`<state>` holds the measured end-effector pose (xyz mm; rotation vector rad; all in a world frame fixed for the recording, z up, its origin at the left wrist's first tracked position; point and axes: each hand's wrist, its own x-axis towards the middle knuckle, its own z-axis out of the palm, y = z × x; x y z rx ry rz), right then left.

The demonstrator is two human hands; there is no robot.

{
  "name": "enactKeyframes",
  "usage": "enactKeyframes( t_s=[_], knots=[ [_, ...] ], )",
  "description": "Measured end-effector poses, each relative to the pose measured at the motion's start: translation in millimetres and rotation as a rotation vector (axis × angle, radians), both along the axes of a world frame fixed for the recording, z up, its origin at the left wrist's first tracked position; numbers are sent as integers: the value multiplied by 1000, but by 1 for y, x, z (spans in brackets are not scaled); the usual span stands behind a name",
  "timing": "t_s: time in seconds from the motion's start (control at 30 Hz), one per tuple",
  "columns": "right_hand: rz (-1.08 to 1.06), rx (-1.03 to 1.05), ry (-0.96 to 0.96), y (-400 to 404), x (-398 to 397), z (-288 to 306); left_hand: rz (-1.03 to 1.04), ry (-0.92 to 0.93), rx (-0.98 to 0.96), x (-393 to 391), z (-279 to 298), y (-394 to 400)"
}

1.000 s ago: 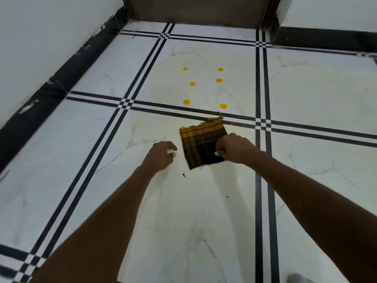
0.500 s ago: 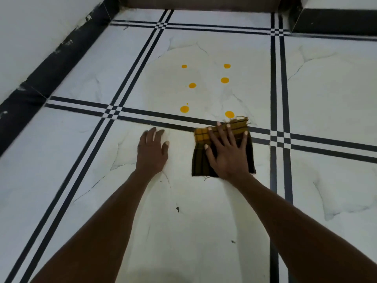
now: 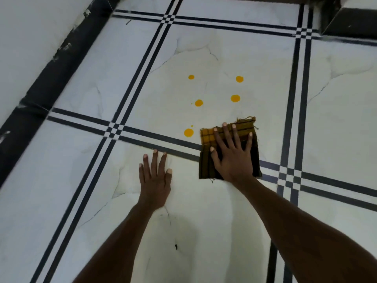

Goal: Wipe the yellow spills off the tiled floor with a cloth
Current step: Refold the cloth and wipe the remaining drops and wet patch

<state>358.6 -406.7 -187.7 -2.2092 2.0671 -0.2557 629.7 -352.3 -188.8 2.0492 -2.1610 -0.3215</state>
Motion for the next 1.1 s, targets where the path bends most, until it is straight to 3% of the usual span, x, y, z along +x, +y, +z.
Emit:
enactKeyframes(
  t_s=[0.23,0.5,0.7,0.97,1.1],
  knots=[
    [1,5,37,-28,6,0,8,-56,-82,6,10,-65],
    [-10,55,54,-28,5,5,-17,50,-129,11,15,-148],
    [-38,-2,-12,-41,-3,-1,-41,-1,-161,25,-6,-159],
    [-178,142,-74,-236,-74,6,-34,14,-143,22,-9,-156],
    [-244,164,-63,-300,-30,15,-17,8,-120,22,-5,-160]
  ],
)
